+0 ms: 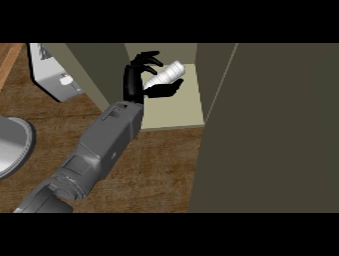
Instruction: Pick up the bottled water, place it into the cabinet and close the cabinet
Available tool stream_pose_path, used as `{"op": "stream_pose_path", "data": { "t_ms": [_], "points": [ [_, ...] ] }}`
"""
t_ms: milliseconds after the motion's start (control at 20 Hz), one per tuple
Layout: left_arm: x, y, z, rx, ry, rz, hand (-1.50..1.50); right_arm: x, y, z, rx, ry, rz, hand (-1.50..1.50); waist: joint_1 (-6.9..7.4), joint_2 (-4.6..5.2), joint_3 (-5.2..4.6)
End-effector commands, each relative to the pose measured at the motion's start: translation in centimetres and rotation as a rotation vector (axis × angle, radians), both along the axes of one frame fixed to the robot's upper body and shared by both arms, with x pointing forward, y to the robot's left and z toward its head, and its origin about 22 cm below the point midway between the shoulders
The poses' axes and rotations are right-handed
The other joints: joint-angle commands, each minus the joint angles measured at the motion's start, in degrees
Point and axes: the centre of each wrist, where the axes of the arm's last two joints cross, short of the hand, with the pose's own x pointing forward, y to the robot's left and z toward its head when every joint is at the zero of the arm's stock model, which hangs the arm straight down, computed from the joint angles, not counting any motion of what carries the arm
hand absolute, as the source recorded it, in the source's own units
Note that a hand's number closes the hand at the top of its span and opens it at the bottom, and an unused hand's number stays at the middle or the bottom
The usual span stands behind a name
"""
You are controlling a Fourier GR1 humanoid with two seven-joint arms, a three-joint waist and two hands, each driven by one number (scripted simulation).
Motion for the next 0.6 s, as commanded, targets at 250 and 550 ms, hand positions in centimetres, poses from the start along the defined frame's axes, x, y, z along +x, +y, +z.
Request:
{"op": "stream_pose_path", "data": {
  "t_ms": [250,550],
  "points": [
    [0.8,-0.3,1.2,-0.019,-0.009,-0.001,-1.5,-1.3,-0.2,0.8,0.033,-0.025,0.029,-1.5,-0.5,0.08,0.0],
    [1.7,1.6,2.3,-0.087,-0.023,-0.028,-1.5,-0.9,-0.6,1.5,0.017,-0.029,0.036,-1.5,-0.17,0.43,-0.07]
  ]
}}
